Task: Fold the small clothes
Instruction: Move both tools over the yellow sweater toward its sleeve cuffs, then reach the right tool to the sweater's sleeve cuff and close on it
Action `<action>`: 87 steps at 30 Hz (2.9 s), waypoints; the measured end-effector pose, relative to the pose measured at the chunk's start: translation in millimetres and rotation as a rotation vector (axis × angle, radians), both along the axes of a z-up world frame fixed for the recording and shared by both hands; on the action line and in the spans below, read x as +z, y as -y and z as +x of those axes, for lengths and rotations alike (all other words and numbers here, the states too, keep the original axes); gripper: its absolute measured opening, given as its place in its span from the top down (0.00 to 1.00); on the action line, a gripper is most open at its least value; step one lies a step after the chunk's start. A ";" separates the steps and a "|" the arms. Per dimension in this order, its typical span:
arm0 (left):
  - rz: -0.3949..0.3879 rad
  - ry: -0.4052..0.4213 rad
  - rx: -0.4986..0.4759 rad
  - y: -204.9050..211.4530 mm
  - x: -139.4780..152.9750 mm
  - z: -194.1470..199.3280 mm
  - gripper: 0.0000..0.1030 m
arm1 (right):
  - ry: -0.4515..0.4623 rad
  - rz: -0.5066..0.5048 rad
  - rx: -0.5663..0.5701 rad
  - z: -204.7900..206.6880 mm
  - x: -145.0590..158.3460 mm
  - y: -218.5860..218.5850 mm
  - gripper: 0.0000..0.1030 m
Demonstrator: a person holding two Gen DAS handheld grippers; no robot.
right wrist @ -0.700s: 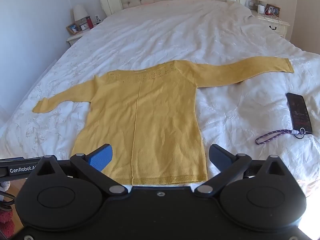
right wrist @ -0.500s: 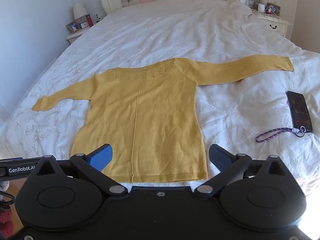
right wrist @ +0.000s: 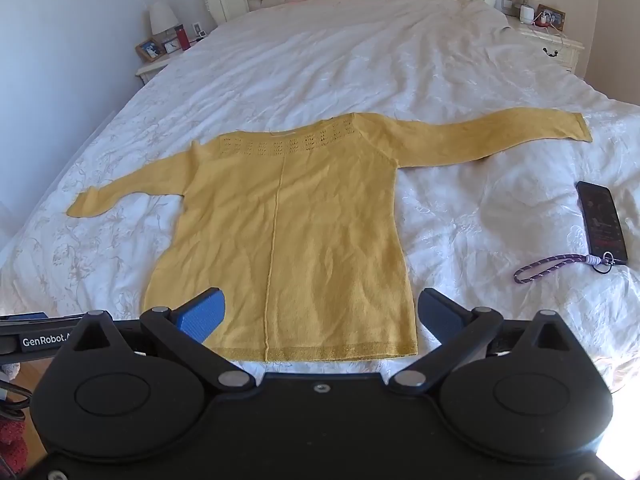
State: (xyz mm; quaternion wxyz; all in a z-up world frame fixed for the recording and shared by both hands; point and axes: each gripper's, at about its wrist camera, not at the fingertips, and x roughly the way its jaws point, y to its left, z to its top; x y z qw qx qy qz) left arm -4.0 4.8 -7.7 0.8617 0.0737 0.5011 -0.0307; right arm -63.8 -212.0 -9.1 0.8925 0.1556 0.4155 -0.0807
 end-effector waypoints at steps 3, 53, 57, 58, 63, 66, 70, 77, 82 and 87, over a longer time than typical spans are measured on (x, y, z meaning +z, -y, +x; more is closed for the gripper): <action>-0.001 -0.006 0.002 0.2 -0.6 1.9 0.15 | -0.001 0.001 0.001 0.0 -0.7 0.2 0.01; -0.003 -0.128 -0.107 11.1 -37.8 129.4 0.16 | -0.148 0.105 0.006 117.8 -32.9 3.1 0.01; -0.002 -0.115 -0.157 17.5 -39.5 143.7 0.18 | -0.144 0.110 -0.031 125.6 -32.0 4.5 0.01; 0.001 -0.116 -0.167 19.4 -40.5 147.8 0.20 | -0.140 0.115 -0.038 127.6 -32.0 5.7 0.01; -0.008 -0.124 -0.175 25.7 -41.9 165.2 0.25 | -0.140 0.154 -0.065 134.9 -39.0 15.3 0.01; -0.013 -0.135 -0.175 31.2 -44.3 170.6 0.26 | -0.144 0.166 -0.097 140.0 -43.9 25.7 0.01; -0.004 -0.156 -0.173 41.3 -49.6 175.9 0.35 | -0.133 0.147 -0.102 148.2 -48.7 43.2 0.01; -0.122 -0.144 -0.098 58.7 -46.9 187.7 0.39 | -0.078 0.143 -0.048 168.7 -58.3 96.2 0.05; -0.211 -0.107 -0.007 76.5 -43.0 199.5 0.39 | -0.065 0.066 -0.056 186.8 -65.4 159.0 0.08; -0.145 -0.079 0.031 103.8 -42.5 208.4 0.39 | -0.067 0.007 -0.085 197.6 -68.9 239.9 0.15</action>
